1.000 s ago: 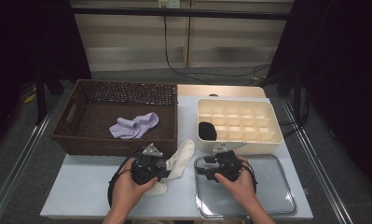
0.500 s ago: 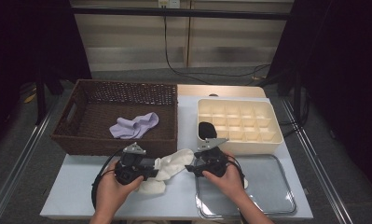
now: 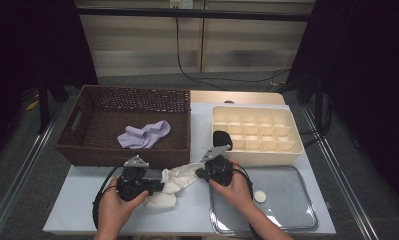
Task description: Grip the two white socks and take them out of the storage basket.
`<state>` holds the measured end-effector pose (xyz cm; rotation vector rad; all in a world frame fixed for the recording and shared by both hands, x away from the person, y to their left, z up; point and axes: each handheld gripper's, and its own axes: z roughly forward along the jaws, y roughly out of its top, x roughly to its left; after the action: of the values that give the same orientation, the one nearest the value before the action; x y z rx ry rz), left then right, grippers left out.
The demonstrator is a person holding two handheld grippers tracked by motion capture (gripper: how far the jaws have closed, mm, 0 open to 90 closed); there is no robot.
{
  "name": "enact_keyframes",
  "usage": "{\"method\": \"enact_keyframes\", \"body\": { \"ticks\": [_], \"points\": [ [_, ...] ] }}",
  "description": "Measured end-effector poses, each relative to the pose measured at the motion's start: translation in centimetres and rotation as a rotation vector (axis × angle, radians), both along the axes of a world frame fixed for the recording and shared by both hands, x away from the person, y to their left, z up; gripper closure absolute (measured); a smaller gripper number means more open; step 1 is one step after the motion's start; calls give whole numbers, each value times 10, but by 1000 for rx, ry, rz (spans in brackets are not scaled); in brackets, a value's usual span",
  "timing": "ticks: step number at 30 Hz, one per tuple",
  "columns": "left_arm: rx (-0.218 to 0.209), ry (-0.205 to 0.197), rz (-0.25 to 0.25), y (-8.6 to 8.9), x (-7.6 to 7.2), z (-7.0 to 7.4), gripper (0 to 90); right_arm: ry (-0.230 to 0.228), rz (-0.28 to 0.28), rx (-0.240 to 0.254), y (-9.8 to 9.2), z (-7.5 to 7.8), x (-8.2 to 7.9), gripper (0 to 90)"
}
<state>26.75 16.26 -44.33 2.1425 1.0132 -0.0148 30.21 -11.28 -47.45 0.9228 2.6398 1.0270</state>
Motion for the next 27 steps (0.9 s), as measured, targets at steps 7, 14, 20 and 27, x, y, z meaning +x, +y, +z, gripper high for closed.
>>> {"method": "enact_keyframes", "body": {
  "ticks": [7, 14, 20, 27],
  "points": [
    [10, -5, -1, 1, 2, 3, 849, 48, 6, 62, -13, 11, -13, 887],
    [-3, -46, -4, -5, 5, -2, 848, 87, -22, 131, -41, 19, -32, 886],
    [36, -86, -2, -1, 6, 0, 708, 63, -59, 117, -54, 15, -38, 877],
    [-7, -33, 25, 12, 3, -1, 620, 31, -58, 136, -56, 18, -38, 737]
  ]
}}
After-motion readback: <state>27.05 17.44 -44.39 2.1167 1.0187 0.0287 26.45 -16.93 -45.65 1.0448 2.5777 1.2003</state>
